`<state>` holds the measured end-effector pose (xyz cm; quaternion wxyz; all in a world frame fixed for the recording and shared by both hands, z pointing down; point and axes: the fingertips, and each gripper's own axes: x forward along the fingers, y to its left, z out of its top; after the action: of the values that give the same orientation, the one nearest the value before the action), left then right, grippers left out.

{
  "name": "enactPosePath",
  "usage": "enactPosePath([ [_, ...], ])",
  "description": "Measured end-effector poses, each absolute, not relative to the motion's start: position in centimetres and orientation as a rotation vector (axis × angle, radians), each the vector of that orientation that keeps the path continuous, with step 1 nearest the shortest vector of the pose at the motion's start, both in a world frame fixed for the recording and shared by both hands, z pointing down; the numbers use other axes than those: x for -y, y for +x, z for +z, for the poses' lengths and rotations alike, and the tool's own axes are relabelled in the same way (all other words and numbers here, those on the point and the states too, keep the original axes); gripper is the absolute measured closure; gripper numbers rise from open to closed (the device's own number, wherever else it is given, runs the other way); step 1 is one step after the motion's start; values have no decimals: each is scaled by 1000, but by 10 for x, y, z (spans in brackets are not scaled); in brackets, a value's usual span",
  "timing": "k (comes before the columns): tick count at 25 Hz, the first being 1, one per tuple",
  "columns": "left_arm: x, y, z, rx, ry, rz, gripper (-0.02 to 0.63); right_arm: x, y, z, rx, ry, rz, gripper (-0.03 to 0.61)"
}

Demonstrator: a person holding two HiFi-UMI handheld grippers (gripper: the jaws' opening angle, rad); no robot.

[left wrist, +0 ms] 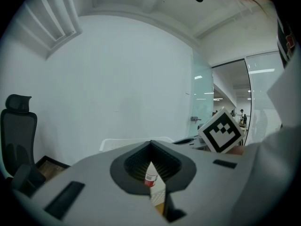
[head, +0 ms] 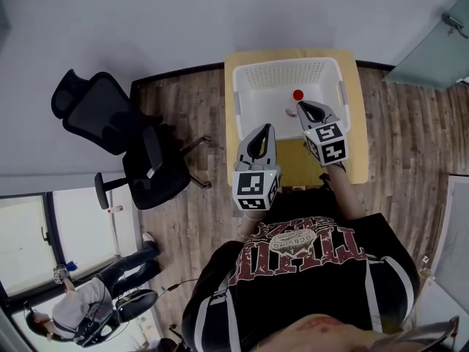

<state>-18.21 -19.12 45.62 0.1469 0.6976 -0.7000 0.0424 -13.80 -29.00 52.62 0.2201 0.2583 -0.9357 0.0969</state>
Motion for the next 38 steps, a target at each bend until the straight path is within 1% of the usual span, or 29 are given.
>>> enactPosePath([
  [9, 184, -205, 463, 2048, 1950, 107, 586, 304, -149, 550, 2515, 689, 290, 558],
  [10, 184, -208, 463, 2051, 1945, 106, 586, 306, -151, 552, 2506, 690, 295, 551],
  [12, 183, -210, 463, 2058, 1934, 103, 586, 308, -151, 556, 2488, 680, 302, 495],
  [13, 182, -210, 463, 2061, 1928, 101, 586, 309, -151, 557, 2483, 674, 302, 480],
  [25, 167, -226, 464, 2121, 1856, 90, 586, 324, -160, 577, 2415, 637, 297, 394],
  [29, 160, -234, 465, 2148, 1823, 92, 586, 325, -168, 586, 2387, 584, 315, 383],
  [38, 145, -247, 466, 2188, 1775, 91, 586, 328, -174, 594, 2333, 547, 326, 382],
])
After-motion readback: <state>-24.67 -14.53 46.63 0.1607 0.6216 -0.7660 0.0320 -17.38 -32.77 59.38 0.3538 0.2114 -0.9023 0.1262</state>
